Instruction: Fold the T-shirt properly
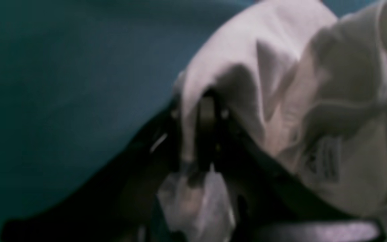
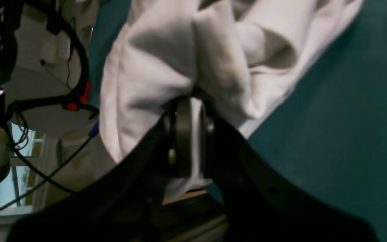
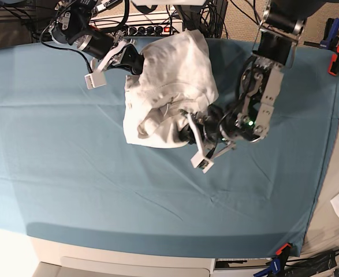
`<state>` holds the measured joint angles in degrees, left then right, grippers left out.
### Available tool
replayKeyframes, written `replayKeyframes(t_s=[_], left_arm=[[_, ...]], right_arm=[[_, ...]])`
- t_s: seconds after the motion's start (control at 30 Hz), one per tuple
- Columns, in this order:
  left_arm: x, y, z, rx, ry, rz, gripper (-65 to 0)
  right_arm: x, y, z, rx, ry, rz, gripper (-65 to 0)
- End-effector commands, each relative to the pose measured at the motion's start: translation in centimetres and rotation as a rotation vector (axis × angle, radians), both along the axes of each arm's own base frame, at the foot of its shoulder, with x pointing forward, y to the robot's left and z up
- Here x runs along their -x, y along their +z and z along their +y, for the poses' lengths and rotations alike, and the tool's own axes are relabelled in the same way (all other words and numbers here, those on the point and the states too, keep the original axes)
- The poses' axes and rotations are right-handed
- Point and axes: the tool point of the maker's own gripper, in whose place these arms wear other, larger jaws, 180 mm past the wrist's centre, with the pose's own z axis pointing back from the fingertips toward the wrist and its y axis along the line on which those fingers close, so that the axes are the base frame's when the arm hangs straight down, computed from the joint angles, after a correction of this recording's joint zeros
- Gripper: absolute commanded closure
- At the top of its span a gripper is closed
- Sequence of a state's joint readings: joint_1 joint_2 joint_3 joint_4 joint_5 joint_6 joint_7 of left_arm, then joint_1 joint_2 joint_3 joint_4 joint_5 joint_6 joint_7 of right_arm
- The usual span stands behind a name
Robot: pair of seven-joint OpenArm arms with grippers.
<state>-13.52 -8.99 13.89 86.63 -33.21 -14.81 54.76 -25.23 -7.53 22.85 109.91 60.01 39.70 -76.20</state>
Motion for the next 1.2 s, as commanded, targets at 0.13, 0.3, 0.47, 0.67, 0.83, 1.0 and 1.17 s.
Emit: replayKeyframes(t_s=[0.13,0.3,0.47,0.67,0.83,1.0,1.17], left_arm=[[-2.4,2.3,-1.3,0.060,0.003,-0.058,0.0],[-3.0,2.0,-0.3,-0.004,0.012,-0.085,0.0],[-3.2,2.0,-0.1,-0.013,0.017,-0.097,0.0],[-3.3,1.8,0.1,-0.029,0.029,-0.098,0.0],[-3.3,1.8,0.2,-0.033,0.026,-0.095,0.0],[-3.3,1.8,0.1,-0.029,0.026,-0.096,-32.4],[-3.6,2.0,0.3,-0.040,0.028,-0.105,-33.2]], right_arm=[[-0.4,0.7,0.1,-0.002,-0.010,-0.034,0.0],[-0.3,0.0,-0.4,0.041,-0.013,-0.016,0.0],[-0.3,0.0,-0.4,0.041,-0.014,-0.017,0.0],[0.1,-0.2,-0.4,0.041,-0.014,-0.006,0.0],[0.2,-0.8,-0.8,0.085,-0.021,0.006,0.0],[0.9,-2.3,-1.7,0.172,-0.012,0.055,-1.5],[1.0,-2.6,-2.0,0.185,-0.030,0.065,-14.3]])
